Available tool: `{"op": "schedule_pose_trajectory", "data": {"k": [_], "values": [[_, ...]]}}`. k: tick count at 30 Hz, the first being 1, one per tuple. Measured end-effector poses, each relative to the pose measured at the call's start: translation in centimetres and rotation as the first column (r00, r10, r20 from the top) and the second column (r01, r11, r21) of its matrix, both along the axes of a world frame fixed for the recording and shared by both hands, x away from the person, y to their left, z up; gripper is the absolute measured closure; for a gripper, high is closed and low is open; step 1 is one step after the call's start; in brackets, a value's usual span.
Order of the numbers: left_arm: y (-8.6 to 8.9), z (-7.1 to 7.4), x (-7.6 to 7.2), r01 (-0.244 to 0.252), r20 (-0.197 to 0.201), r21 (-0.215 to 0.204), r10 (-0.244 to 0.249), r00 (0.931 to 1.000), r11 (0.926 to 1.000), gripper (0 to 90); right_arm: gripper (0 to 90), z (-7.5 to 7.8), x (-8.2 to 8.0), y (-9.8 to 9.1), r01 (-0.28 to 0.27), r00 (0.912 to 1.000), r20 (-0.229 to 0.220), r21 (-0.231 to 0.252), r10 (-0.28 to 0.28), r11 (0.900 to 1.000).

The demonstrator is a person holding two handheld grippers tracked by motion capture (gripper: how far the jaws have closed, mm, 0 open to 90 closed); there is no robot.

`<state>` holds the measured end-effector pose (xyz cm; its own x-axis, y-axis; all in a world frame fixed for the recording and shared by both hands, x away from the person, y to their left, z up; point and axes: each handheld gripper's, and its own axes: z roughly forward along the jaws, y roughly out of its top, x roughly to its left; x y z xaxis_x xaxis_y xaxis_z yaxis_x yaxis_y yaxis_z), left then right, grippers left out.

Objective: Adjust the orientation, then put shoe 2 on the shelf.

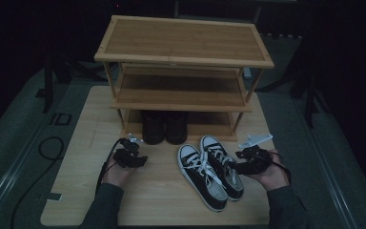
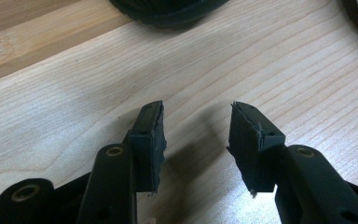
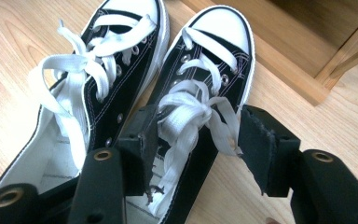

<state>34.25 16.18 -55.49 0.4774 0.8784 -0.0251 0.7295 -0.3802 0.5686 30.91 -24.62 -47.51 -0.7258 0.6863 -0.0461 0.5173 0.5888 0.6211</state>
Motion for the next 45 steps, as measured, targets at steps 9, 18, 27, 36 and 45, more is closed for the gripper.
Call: {"op": "schedule_pose_trajectory", "data": {"k": [9,18,27,36,45], "values": [[0.0,-0.1,0.0,0.004,-0.004,0.000,-0.004,1.0000,1.0000,56.0,46.4,0.2,-0.1,-0.3,0.011,0.9999,0.004,0.014,-0.011,0.9998],[-0.1,-0.2,0.0,0.005,-0.005,0.003,-0.005,1.0000,1.0000,56.1,46.0,1.2,-0.5,-0.5,0.001,0.9997,0.024,0.036,-0.002,0.9994],[-0.1,-0.1,0.0,0.005,-0.004,0.002,-0.005,1.0000,1.0000,55.9,50.3,0.4,-0.7,0.3,-0.037,0.9993,0.008,0.043,0.037,0.9984],[-0.1,-0.1,0.0,0.004,-0.002,-0.001,-0.004,1.0000,1.0000,55.9,54.3,-0.4,-1.6,1.1,-0.061,0.9978,-0.024,0.030,0.062,0.9977],[-0.1,-0.1,0.0,0.000,-0.008,0.000,0.000,1.0000,1.0000,55.9,57.1,0.0,-2.6,1.2,-0.082,0.9964,-0.017,0.031,0.083,0.9961]]}}
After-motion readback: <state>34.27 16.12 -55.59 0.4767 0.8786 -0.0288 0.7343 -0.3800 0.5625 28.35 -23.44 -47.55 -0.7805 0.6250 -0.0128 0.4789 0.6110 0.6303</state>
